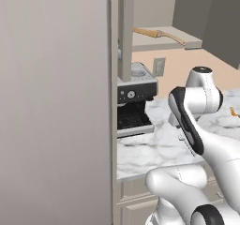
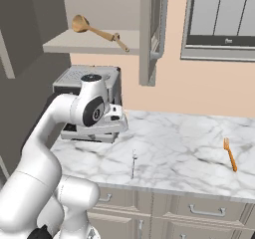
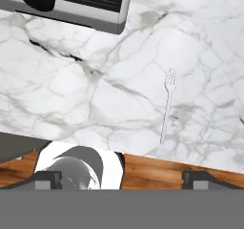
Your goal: Organize the utensils by type. Pick up the wooden spoons from the counter and place them in the open cabinet. Then pick up the metallic utensils from the counter and place them in the open drawer.
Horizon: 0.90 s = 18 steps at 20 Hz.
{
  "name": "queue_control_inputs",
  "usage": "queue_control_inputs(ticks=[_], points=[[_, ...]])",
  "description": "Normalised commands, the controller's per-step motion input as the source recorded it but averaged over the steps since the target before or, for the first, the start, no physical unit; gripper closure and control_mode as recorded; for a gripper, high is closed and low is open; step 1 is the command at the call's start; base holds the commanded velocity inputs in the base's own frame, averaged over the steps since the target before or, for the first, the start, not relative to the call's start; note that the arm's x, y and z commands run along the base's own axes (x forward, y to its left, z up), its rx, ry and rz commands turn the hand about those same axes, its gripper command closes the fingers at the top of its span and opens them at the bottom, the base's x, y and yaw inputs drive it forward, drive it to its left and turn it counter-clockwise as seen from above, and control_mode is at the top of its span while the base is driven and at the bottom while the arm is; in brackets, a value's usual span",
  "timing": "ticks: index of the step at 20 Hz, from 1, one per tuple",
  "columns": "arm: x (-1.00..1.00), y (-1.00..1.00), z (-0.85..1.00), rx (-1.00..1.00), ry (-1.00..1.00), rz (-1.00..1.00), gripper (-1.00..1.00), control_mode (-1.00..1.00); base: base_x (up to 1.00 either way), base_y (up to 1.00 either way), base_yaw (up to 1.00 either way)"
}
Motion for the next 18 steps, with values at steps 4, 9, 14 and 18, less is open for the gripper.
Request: queue_control_inputs(ticks=[4, 9, 14, 18], points=[[0.0, -0.16, -0.44, 0.07, 0.0, 0.0, -1.0, -1.0, 0.0, 0.0, 0.0], [0.01, -0.1, -0.37, 0.06, 0.03, -0.06, -1.0, -1.0, 0.0, 0.0, 0.0], [0.12, -0.12, -0.29, 0.01, 0.09, -0.06, -1.0, -1.0, 0.0, 0.0, 0.0], [0.21, -0.16, -0.27, 0.0, 0.05, -0.07, -1.0, -1.0, 0.0, 0.0, 0.0]])
